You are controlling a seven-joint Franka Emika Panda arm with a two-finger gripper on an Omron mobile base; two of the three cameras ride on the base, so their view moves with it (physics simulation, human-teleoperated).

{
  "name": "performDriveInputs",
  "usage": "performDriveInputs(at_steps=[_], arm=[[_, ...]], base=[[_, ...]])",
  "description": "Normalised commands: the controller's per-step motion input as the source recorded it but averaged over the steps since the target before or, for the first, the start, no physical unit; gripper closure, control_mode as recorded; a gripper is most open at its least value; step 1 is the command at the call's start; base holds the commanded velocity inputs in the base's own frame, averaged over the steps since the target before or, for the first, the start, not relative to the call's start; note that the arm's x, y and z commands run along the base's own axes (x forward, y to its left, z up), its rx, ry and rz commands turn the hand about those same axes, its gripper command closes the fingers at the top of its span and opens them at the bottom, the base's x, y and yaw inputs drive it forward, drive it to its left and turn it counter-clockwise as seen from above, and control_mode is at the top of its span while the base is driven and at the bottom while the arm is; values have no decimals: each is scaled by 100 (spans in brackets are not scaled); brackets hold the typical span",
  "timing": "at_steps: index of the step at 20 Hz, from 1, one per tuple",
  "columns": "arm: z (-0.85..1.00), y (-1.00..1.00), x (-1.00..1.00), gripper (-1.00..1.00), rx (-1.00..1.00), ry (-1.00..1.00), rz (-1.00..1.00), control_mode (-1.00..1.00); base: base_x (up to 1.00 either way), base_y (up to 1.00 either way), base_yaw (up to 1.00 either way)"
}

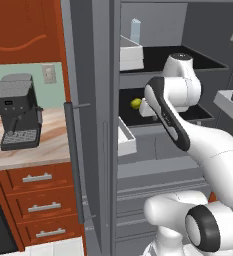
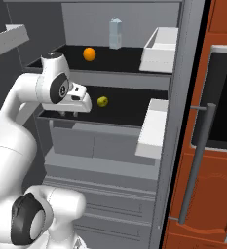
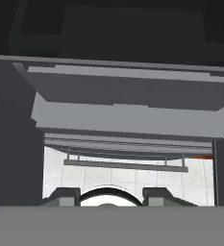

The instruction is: Pick the orange and pear from the fridge and place them on the plate next to the blender to make a fruit smoothie.

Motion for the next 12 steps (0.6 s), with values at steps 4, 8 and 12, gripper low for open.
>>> performDriveInputs(at_steps=[4, 8, 12], arm=[[0, 0, 0, -100, 0, -1, 0, -100], [28, -16, -22, -100, 8, -24, -4, -100], [58, -10, -27, -100, 5, -39, 0, -100]], base=[[0, 0, 0], [0, 0, 0], [0, 0, 0]])
